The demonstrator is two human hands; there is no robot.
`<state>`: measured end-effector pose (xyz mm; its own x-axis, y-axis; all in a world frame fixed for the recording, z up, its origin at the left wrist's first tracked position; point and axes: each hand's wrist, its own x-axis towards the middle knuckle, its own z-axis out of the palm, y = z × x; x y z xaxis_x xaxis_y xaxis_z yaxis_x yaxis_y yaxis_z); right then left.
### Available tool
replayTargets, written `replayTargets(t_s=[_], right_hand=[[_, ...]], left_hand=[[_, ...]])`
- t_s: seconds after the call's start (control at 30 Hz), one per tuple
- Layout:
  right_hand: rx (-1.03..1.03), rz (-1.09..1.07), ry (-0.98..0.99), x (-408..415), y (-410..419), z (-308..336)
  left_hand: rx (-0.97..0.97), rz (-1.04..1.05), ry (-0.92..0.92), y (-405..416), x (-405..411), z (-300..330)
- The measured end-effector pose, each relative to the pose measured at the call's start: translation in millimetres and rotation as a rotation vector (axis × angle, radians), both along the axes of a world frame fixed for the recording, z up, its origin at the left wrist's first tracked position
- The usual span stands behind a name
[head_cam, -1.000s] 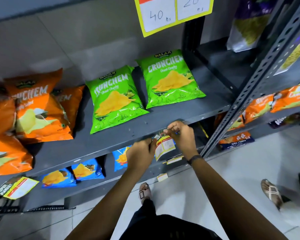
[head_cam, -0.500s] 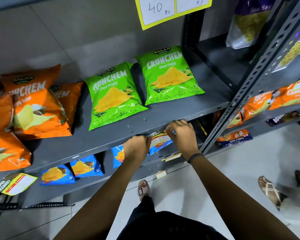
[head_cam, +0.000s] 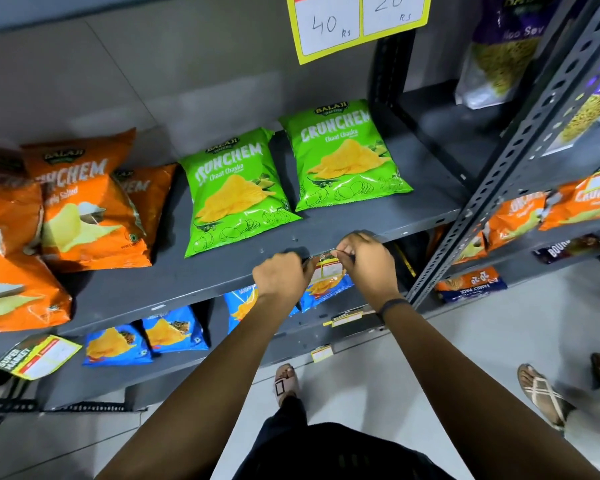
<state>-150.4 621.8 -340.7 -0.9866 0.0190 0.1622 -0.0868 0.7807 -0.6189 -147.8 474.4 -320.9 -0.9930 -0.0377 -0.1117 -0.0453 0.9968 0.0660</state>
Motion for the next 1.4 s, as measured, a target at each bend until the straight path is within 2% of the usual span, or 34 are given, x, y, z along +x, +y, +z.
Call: replayTargets(t_s=[0.27, 0.43, 0.5, 0.6, 0.7, 0.8, 0.87, 1.0, 1.1, 1.17, 1.23, 1.4], right_hand=[[0.020, -0.035, 0.106, 16.4, -15.6, 5.0], [-0.036, 0.011, 0.148, 33.7, -54.3, 4.2], [-0.078, 0.057, 0.146, 39.1, -81.2, 4.1], [-0.125, 0.181, 0.141, 45.5, -134.8, 4.4], [-0.164, 0.331, 0.103, 54.6, -205.5, 5.3], [-0.190, 0.465, 0.064, 67.5, -280.0, 8.3], [-0.182, 0.536, 0.034, 77.9, -329.9, 10.5], [0.008, 0.610, 0.007, 90.6, -403.7, 13.4], [0.106, 0.542, 0.026, 91.4, -432.1, 15.6], [0.132, 0.476, 0.074, 88.8, -442.0, 15.7], [0.115, 0.434, 0.051, 85.3, -447.3, 16.2], [0.020, 0.362, -0.239, 64.2, -456.1, 22.7]], left_hand=[[0.056, 0.104, 0.006, 7.1, 9.3, 1.8], [0.156, 0.206, 0.075, -41.0, 37.0, 2.7], [0.242, 0.327, 0.091, -82.4, 59.2, -5.4], [0.498, 0.561, 0.092, -157.8, 97.2, -28.4], [0.791, 0.932, 0.190, -240.9, 133.9, -49.8], [0.878, 1.266, 0.365, -313.5, 161.6, -55.6], [0.880, 1.341, 0.424, -356.4, 171.4, -51.6], [1.057, 1.097, 0.400, -412.8, 165.5, -42.7], [1.138, 0.885, 0.290, -428.9, 151.0, -31.9], [1.101, 0.802, 0.234, -433.8, 144.9, -31.4], [1.037, 0.758, 0.256, -435.2, 143.4, -31.8], [0.823, 0.591, 0.196, -438.7, 145.7, -10.4]])
